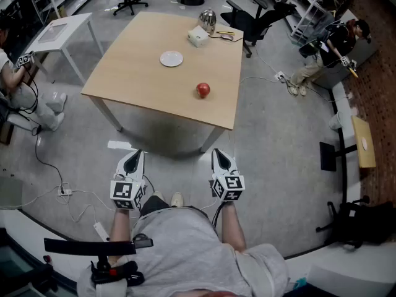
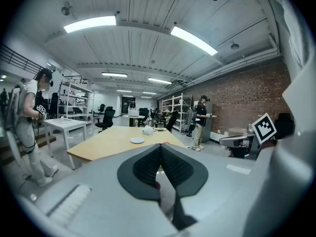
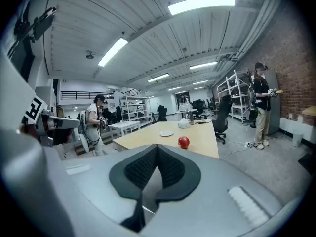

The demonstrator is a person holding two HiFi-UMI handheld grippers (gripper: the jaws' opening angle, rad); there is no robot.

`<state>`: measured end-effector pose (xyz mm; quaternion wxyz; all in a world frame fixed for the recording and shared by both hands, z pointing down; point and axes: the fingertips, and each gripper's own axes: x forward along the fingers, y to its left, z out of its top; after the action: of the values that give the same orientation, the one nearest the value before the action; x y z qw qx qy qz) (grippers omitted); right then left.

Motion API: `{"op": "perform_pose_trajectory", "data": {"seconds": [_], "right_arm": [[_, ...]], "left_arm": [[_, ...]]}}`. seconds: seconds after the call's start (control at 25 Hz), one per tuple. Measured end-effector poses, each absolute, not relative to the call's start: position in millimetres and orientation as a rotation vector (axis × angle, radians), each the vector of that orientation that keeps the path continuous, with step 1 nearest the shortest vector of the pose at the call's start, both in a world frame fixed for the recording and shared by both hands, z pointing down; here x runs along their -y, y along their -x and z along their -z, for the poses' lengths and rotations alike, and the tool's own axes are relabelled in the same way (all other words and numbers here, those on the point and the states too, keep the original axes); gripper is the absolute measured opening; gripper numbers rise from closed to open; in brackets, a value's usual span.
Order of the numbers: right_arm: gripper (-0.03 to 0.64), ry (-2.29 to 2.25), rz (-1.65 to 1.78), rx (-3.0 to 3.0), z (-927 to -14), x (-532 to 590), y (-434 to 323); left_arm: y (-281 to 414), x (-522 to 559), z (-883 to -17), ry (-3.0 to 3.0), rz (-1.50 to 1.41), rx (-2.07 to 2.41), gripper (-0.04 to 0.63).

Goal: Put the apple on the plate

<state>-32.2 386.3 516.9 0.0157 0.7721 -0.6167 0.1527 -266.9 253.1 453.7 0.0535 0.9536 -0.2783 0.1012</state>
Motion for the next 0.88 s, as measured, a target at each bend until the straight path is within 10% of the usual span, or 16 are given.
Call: {"op": "perform_pose_trajectory", "data": {"seconds": [0.88], "right_arm": [[0.008,-2.44,-0.515,1.912,-525,-363,-16]], "left_arm": [[206,-221,-463,-2.908,-0.332,0.793,0.02]]}}
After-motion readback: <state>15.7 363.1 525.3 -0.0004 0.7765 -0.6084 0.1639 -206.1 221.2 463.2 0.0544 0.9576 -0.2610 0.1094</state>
